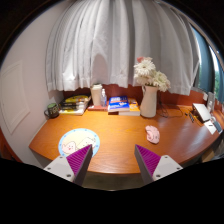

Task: Arrange mouse

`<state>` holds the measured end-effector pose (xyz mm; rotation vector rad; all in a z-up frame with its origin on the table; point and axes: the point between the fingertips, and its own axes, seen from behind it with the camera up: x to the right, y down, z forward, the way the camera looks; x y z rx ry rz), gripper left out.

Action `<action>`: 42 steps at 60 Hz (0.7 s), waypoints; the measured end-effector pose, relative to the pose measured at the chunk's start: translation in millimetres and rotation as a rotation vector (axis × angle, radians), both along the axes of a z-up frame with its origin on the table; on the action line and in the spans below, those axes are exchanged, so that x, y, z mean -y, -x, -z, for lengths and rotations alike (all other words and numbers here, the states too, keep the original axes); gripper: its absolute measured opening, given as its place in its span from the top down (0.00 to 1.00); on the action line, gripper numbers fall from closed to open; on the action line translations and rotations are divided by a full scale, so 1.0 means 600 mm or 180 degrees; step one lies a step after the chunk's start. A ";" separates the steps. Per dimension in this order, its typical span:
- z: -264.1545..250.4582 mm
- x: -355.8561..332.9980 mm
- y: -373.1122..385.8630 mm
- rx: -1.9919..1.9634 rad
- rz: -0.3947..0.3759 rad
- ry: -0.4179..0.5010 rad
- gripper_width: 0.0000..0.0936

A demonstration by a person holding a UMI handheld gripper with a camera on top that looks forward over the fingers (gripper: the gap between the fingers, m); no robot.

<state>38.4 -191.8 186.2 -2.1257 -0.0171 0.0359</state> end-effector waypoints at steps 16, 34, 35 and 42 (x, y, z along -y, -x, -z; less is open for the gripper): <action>0.236 -0.004 -0.211 0.0079 0.0458 0.0497 0.11; 0.306 -0.194 -0.329 0.0138 0.0472 0.0616 0.12; 0.307 -0.206 -0.332 0.0135 0.0469 0.0617 0.12; 0.312 -0.278 -0.342 0.0091 0.0407 0.0604 0.12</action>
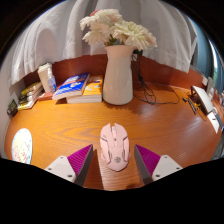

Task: Arrange mouse

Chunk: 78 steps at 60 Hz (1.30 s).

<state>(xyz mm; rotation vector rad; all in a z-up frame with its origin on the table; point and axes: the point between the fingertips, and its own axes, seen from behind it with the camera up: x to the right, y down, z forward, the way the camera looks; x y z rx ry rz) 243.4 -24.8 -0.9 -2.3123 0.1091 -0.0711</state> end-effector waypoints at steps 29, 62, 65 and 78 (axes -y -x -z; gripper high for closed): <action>0.025 -0.056 -0.007 -0.0026 -0.0010 0.0190 0.60; -0.409 -0.093 0.243 0.0067 0.0242 -0.0870 0.59; -0.415 -0.085 0.298 0.0027 0.0189 -0.0911 0.59; -0.269 -0.058 0.505 -0.0095 -0.0114 -0.0452 0.59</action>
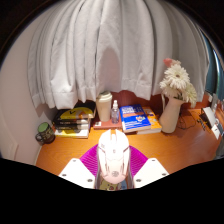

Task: Arrange mouse

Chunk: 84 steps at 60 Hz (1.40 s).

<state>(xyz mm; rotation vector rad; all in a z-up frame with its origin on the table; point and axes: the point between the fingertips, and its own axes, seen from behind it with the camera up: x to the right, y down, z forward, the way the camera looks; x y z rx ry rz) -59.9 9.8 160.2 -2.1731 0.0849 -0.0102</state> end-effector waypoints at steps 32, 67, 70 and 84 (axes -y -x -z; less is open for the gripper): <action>0.289 0.099 0.115 0.0079 -0.0140 0.0843 0.55; 0.034 0.163 0.096 -0.0028 -0.0204 0.0286 0.07; -0.002 0.179 0.085 0.0002 -0.0206 0.0173 0.07; -0.097 0.261 0.025 -0.0041 -0.0109 -0.0169 0.08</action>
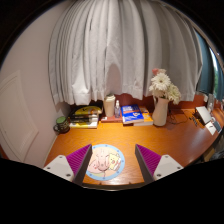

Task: Arrange mouse

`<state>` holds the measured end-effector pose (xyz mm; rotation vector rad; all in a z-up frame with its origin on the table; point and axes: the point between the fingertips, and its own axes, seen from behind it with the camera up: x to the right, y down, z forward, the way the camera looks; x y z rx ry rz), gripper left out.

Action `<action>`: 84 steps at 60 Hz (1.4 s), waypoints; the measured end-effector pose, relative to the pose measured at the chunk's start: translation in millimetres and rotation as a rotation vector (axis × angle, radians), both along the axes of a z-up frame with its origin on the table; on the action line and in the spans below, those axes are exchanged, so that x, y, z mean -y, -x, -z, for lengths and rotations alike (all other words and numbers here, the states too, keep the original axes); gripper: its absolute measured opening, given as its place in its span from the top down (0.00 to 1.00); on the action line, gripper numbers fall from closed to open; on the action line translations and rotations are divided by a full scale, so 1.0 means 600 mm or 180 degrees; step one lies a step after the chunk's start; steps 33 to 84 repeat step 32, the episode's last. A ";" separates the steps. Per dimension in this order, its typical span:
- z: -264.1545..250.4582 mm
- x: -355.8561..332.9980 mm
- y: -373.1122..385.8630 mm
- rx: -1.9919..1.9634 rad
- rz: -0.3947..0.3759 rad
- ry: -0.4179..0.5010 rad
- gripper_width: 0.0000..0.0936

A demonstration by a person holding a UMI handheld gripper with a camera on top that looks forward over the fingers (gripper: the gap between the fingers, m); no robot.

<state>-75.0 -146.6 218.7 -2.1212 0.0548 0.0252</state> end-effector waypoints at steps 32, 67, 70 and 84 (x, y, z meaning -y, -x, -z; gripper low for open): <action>-0.022 0.094 -0.099 0.0035 0.0200 -0.0183 0.09; -0.022 0.094 -0.099 0.0035 0.0200 -0.0183 0.09; -0.022 0.094 -0.099 0.0035 0.0200 -0.0183 0.09; -0.022 0.094 -0.099 0.0035 0.0200 -0.0183 0.09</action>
